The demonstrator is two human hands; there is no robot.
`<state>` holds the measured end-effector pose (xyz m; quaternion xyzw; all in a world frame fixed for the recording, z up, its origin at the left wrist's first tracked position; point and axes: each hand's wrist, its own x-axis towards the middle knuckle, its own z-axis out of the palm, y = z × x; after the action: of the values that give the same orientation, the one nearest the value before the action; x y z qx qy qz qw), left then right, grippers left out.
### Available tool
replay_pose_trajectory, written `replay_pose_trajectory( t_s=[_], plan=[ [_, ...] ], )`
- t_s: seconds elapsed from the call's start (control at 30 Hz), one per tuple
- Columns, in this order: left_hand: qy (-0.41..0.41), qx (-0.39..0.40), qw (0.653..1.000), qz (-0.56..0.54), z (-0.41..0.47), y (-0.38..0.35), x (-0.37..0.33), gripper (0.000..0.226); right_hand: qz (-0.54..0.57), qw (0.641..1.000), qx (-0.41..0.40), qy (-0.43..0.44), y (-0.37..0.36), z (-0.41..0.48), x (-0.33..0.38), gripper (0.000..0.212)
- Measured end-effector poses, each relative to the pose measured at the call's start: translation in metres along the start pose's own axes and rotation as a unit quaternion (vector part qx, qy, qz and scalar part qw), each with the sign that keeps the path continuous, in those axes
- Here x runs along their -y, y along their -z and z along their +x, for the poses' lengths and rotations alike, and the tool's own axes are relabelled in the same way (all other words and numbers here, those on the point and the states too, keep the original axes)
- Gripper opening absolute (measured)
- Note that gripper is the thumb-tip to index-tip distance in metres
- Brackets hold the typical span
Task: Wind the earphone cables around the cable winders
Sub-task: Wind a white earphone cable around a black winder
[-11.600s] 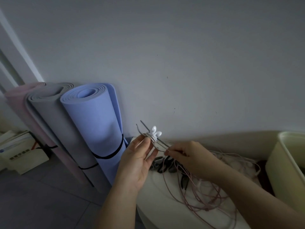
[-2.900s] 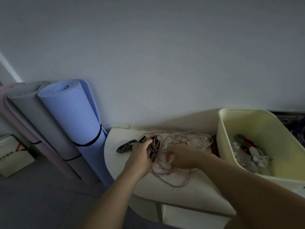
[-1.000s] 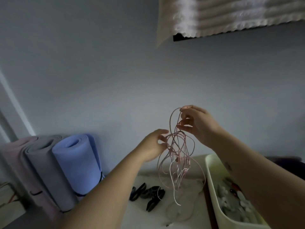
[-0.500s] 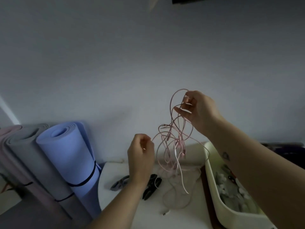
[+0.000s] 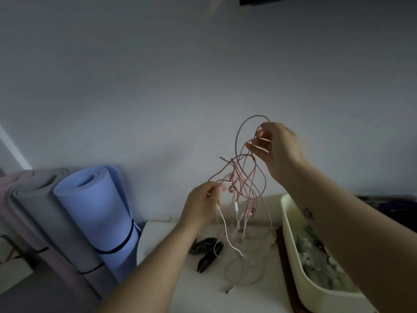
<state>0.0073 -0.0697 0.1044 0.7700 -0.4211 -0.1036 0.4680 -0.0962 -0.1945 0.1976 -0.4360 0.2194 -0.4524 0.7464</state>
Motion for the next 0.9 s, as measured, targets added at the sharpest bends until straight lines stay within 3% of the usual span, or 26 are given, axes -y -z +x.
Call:
replay_pose_trajectory(
  t_s=[0.17, 0.33, 0.47, 0.53, 0.67, 0.73, 0.83, 0.9],
  plan=[
    [0.072, 0.01, 0.98, -0.187, 0.013, 0.029, -0.008, 0.027, -0.035, 0.998, -0.034, 0.033, 0.006, 0.007, 0.004, 0.013],
    [0.151, 0.03, 0.959, -0.236, 0.004, 0.035, 0.006, 0.028, -0.096, 0.992, 0.024, 0.079, -0.003, 0.003, 0.006, 0.017],
    [0.245, 0.004, 0.887, -0.392, -0.001, 0.03, 0.018, 0.027, -0.117, 0.988, 0.075, 0.072, -0.01, -0.001, 0.008, 0.018],
    [0.271, 0.02, 0.871, -0.41, -0.002, 0.025, 0.026, 0.029, -0.117, 0.986, 0.101, 0.06, -0.016, -0.005, 0.008, 0.017],
    [0.296, 0.041, 0.893, -0.336, -0.008, 0.007, 0.054, 0.024, -0.123, 0.982, 0.127, 0.06, -0.026, -0.009, 0.011, 0.017],
    [0.294, 0.065, 0.921, -0.248, -0.009, -0.006, 0.071, 0.02, -0.126, 0.981, 0.134, 0.061, -0.031, -0.009, 0.013, 0.017],
    [0.208, 0.143, 0.967, -0.045, -0.01, -0.028, 0.084, 0.024, -0.129, 0.979, 0.142, 0.063, -0.034, -0.01, 0.012, 0.017],
    [0.161, 0.187, 0.969, -0.006, -0.008, -0.044, 0.084, 0.027, -0.125, 0.981, 0.138, 0.059, -0.033, -0.009, 0.008, 0.018]
  ],
)
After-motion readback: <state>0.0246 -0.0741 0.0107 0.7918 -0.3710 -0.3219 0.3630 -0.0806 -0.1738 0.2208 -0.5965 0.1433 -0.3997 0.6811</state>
